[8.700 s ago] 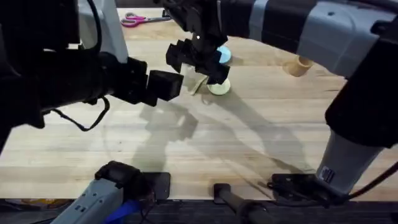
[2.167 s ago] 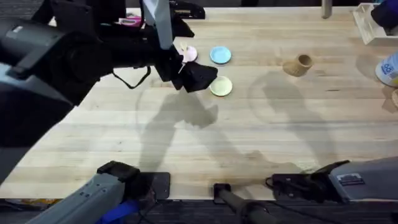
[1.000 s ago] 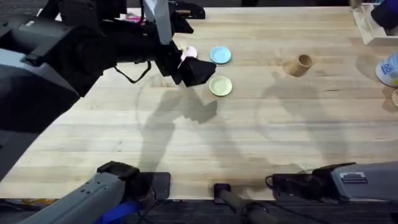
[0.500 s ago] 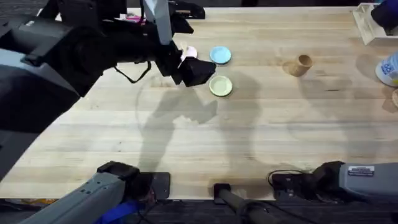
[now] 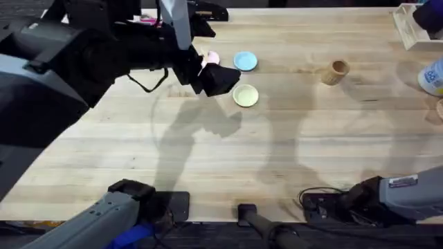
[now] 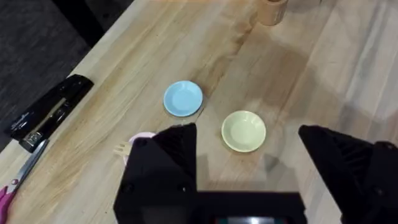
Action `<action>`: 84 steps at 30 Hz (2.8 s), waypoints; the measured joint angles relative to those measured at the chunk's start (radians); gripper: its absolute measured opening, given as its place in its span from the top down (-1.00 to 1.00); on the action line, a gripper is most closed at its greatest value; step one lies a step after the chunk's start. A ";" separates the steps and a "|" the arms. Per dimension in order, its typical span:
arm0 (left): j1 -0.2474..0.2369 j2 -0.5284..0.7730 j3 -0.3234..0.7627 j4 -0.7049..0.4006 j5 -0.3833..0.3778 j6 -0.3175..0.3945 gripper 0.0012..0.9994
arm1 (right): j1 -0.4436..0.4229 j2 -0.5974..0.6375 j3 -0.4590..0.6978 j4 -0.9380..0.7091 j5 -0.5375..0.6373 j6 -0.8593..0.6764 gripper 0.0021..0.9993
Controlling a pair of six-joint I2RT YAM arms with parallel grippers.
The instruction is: Pick up a utensil and set it on the pink plate, then put the other utensil in the container.
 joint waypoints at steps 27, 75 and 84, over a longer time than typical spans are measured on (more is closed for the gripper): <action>0.000 0.000 0.000 0.000 0.000 0.000 -0.99 | 0.013 0.175 -0.148 0.000 -0.143 -0.191 0.94; 0.000 0.000 0.000 0.000 0.000 0.000 -0.99 | -0.077 0.189 -0.713 0.365 -0.237 -0.743 0.94; 0.000 0.000 0.000 0.000 0.000 0.000 -0.99 | -0.077 0.214 -0.776 0.455 -0.263 -0.738 0.94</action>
